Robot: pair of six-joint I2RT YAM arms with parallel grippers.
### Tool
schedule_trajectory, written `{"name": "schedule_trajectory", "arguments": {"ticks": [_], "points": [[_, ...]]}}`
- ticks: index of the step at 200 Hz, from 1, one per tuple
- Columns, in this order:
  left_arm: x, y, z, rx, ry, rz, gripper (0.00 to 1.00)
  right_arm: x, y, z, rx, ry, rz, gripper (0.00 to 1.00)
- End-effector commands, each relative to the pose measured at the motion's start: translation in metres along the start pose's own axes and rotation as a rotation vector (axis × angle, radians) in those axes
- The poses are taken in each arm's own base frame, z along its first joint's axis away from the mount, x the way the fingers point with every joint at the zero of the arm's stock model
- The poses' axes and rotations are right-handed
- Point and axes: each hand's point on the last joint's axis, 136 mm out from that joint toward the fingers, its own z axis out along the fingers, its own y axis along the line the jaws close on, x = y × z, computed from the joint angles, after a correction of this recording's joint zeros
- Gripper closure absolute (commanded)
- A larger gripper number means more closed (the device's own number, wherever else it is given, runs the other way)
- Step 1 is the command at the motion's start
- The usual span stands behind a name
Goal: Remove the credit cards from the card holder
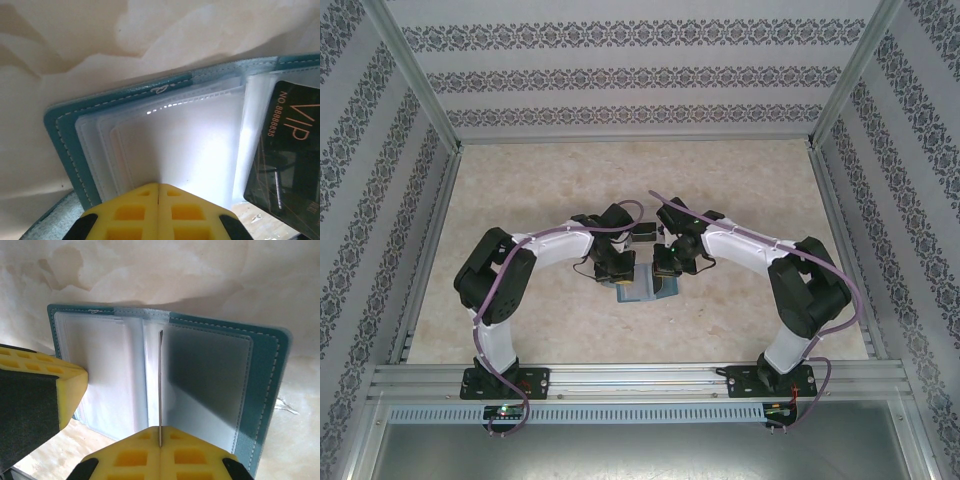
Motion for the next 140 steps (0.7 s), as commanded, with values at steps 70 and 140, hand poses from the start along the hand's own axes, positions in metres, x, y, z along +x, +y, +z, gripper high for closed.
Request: {"name": "schedule_trajectory", "arguments": {"ticks": [70,140], "points": [[-0.014,0.006,-0.033,-0.019,-0.15,-0.008,0.95,-0.023,0.015,-0.026,-0.015,-0.073,-0.261,0.97],[-0.012,0.031,-0.039,0.056,-0.192,-0.121,0.95,-0.039,0.02,-0.033,0.017,-0.086,-0.665,1.0]]}}
